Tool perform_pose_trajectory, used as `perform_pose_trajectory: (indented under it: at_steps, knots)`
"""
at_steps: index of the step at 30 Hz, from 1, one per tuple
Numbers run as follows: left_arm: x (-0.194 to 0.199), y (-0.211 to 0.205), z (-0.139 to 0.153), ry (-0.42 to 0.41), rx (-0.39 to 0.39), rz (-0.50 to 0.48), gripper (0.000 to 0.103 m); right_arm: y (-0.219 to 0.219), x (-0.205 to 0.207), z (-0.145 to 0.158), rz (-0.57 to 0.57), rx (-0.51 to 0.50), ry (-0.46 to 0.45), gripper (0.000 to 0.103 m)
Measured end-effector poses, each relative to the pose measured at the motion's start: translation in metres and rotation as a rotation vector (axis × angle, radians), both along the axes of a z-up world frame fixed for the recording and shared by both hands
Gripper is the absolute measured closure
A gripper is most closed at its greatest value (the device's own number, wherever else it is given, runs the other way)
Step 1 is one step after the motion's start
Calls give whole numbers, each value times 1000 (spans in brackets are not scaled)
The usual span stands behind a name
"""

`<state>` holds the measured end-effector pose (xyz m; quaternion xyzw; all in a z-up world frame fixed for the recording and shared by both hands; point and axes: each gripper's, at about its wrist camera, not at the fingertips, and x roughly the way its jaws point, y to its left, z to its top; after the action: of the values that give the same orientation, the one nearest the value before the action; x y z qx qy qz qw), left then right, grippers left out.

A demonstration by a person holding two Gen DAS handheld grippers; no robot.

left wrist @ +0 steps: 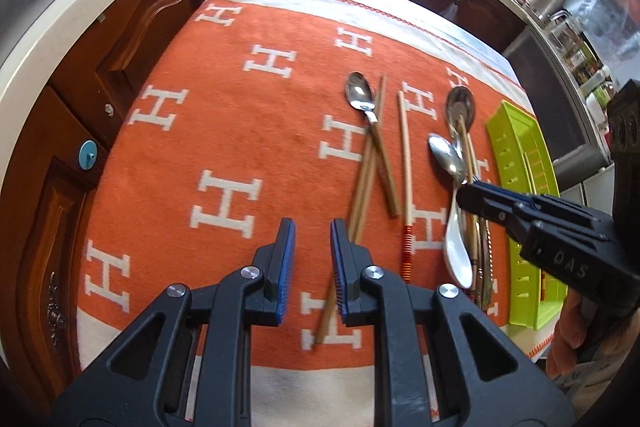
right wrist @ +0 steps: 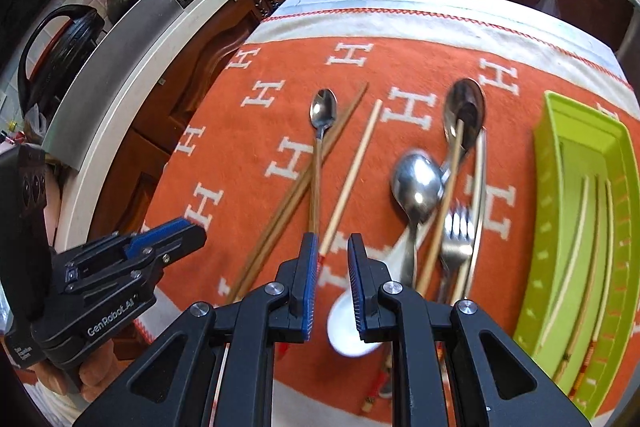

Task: Organize utensils
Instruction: 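Grasp the wooden-handled metal spoon by its handle with the right tool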

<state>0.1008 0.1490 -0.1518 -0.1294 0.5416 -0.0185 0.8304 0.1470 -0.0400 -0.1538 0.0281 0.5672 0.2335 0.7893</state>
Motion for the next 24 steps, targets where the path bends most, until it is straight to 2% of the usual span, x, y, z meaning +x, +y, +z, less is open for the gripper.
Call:
perform_pose_trajectory:
  at_steps: [12, 18, 20, 24]
  knots:
    - [11, 19, -22, 43, -26, 17, 88, 55, 56, -44, 8, -19, 22, 88]
    - [17, 20, -26, 49, -34, 11, 88, 65, 68, -57, 7, -29, 26, 88]
    - [18, 19, -26, 48, -37, 5, 88, 65, 67, -59, 6, -19, 24, 95]
    - [24, 14, -26, 42, -53, -22, 88, 58, 61, -55, -5, -7, 10, 96]
